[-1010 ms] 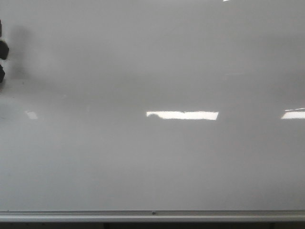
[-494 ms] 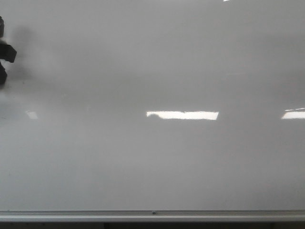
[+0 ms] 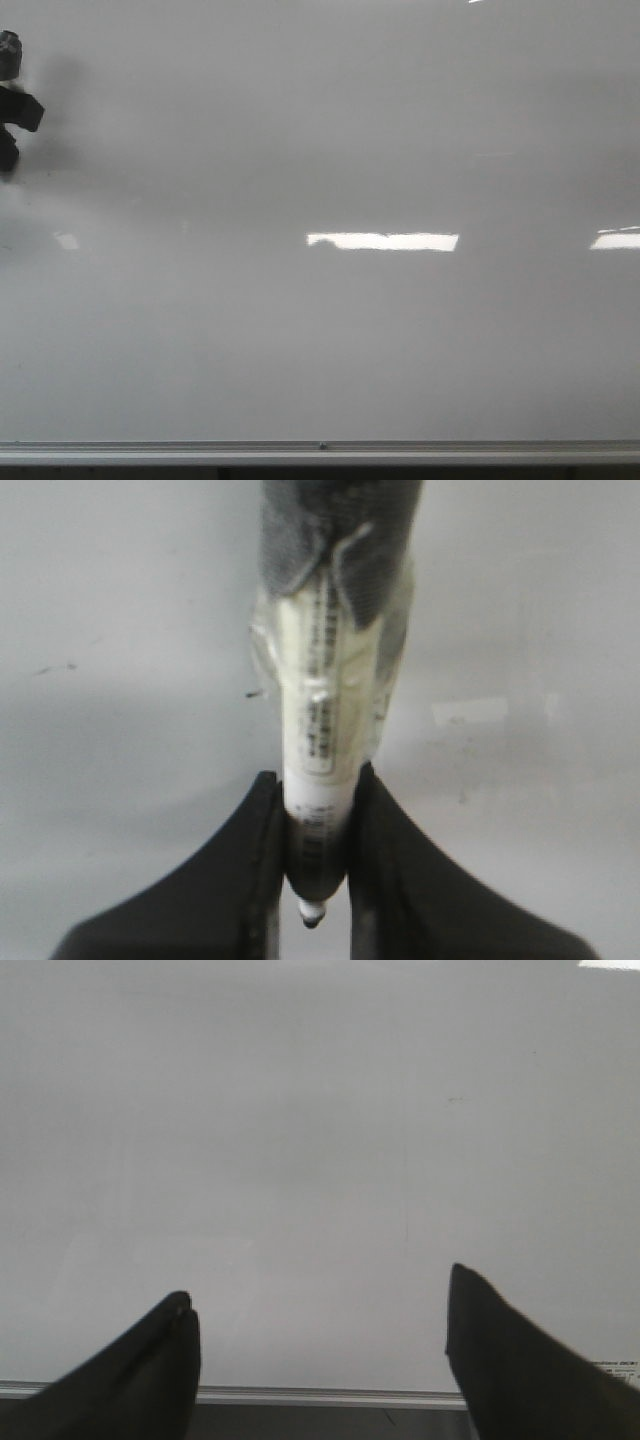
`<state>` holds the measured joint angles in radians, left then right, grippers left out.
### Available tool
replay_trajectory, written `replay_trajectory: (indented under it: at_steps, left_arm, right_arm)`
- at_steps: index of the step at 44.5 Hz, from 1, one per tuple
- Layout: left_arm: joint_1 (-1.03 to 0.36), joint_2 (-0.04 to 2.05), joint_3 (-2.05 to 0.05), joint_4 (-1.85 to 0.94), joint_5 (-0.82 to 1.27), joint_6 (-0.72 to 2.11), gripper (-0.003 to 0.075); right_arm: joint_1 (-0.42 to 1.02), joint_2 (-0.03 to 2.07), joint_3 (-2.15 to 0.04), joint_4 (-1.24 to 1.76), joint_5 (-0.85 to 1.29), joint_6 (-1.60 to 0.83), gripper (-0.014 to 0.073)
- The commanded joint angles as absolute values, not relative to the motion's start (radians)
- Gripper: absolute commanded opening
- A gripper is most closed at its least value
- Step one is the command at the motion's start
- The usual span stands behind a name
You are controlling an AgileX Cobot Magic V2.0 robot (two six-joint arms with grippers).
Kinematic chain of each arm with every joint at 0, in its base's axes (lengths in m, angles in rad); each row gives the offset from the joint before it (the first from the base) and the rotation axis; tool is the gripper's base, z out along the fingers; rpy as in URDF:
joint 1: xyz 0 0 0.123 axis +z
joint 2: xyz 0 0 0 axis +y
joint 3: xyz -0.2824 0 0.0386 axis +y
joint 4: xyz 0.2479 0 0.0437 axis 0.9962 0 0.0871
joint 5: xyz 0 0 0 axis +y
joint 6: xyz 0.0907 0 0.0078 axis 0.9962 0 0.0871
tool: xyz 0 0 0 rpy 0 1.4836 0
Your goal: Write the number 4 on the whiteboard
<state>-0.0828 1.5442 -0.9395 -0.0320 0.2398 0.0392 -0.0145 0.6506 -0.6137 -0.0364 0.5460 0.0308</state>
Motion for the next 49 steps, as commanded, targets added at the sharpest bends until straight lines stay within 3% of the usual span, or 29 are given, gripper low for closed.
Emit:
replay_trajectory:
  at_steps: [1,10,18,41,49]
  left_arm:
    - [-0.09,1.433,-0.979,-0.028,0.317,0.05,-0.002]
    - [-0.107,1.304,-1.045,-0.033,0.77,0.247,-0.002]
    - [-0.196,1.261,-1.109,-0.073,1.015,0.404,-0.002]
    - [-0.695,1.286,-1.196,-0.089,1.128,0.534,-0.002]
    - [-0.846,1.309,-1.196,-0.089,1.124,0.534,-0.002]
  right_arm:
    - [-0.012,0.658,-0.661,-0.023,0.491,0.023,0.054]
    - [-0.012,0.697,-0.767,0.043,0.685,-0.028,0.054]
    - [0.018,0.789,-0.874,0.182,0.876,-0.219,0.054]
    - [0.439,1.066,-1.081,0.358,0.991,-0.78,0.054]
    - [0.612,1.145,-1.172,0.371,1.005,-0.83,0.054]
